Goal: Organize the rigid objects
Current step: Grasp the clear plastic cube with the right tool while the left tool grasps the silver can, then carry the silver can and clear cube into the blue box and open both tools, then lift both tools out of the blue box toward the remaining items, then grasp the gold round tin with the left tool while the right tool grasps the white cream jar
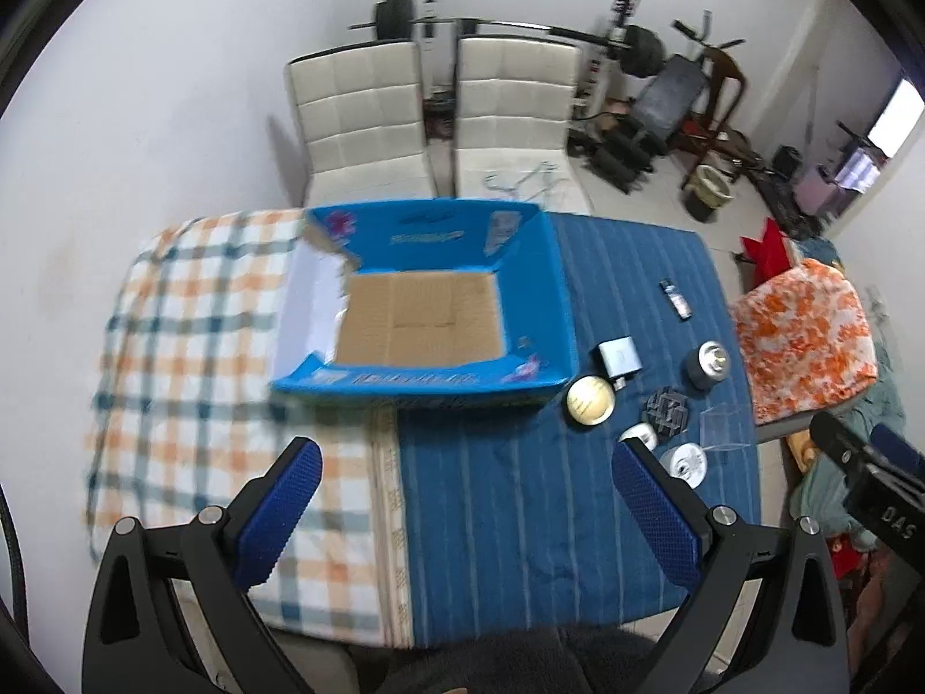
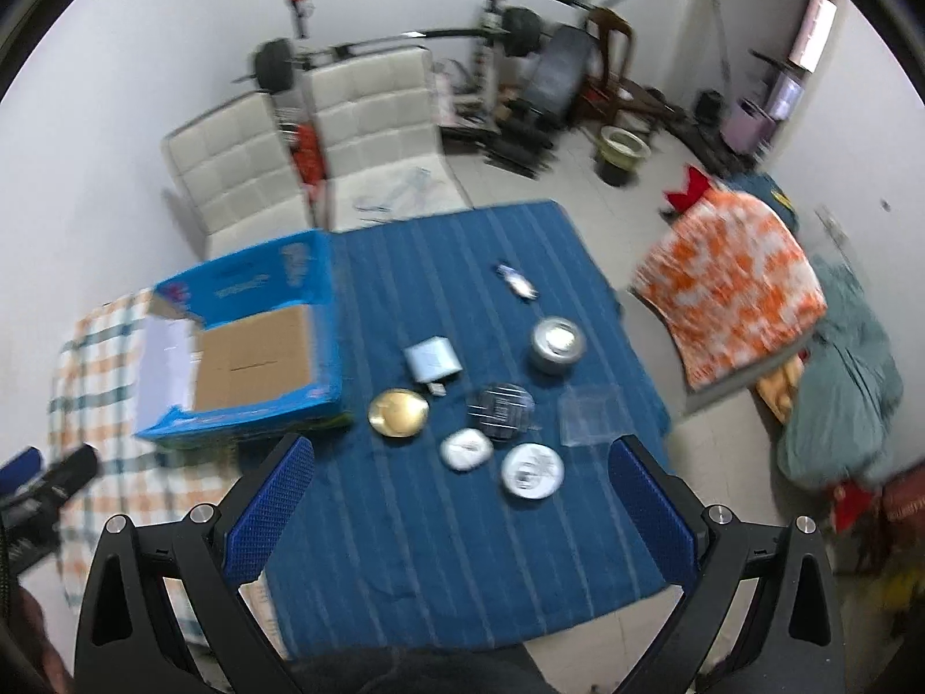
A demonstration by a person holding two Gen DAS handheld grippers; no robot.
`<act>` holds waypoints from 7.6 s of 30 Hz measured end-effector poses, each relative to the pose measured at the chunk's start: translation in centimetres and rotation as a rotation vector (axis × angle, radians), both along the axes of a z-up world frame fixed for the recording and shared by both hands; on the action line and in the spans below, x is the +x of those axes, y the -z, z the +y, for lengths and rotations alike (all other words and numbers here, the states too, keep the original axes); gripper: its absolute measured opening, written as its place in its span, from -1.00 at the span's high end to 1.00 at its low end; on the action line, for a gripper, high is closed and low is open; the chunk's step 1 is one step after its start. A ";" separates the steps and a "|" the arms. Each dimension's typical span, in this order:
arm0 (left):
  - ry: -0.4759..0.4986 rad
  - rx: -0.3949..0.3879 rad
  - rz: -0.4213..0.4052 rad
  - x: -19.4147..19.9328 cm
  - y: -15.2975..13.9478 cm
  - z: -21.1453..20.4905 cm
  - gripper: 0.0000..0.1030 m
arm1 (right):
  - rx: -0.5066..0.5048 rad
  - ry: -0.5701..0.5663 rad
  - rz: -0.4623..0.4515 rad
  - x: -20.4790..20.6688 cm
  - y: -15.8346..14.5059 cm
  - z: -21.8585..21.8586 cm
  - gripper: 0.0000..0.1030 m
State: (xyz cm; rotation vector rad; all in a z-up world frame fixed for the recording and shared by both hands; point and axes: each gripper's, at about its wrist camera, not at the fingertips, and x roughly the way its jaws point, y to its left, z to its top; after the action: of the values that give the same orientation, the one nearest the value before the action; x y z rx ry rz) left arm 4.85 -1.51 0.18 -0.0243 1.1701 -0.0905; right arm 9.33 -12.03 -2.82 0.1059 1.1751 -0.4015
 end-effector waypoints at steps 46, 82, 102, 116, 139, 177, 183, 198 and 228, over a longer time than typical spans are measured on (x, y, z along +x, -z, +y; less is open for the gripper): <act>0.369 0.142 0.344 12.7 26.4 -35.0 -1.00 | 0.325 0.192 0.416 5.5 31.4 -33.8 -0.31; 0.385 0.150 0.397 14.9 31.5 -38.4 -0.34 | 0.299 0.190 0.371 11.6 29.8 -35.6 -0.31; 0.192 0.084 0.221 13.8 19.6 -23.9 -0.34 | 0.278 -0.089 0.254 16.1 20.8 -20.1 -0.31; 0.080 0.054 0.131 15.3 12.9 -6.8 -0.34 | 0.291 -0.248 0.139 21.8 14.7 -0.3 -0.31; 0.056 -0.005 0.318 24.4 28.4 7.2 -0.34 | 0.274 -0.152 0.373 35.1 35.7 13.6 -0.31; -0.033 -0.088 0.228 19.8 22.2 12.8 -1.00 | 0.205 -0.163 0.357 32.3 32.0 12.8 -1.00; -0.063 0.008 0.137 18.0 19.3 13.0 -1.00 | 0.172 -0.211 0.305 28.2 27.8 13.0 -1.00; -0.095 0.063 0.039 10.2 10.2 11.8 -1.00 | 0.135 -0.335 0.091 16.9 14.2 14.3 -1.00; 0.146 0.010 0.160 4.3 16.0 -7.6 -1.00 | 0.153 0.034 0.196 5.2 16.8 -11.2 -1.00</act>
State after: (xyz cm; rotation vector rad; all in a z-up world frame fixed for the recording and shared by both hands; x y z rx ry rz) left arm 9.13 -9.10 -15.77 0.0637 1.3313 -0.2144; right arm 14.57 -23.23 -19.58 0.2236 1.3984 -0.3575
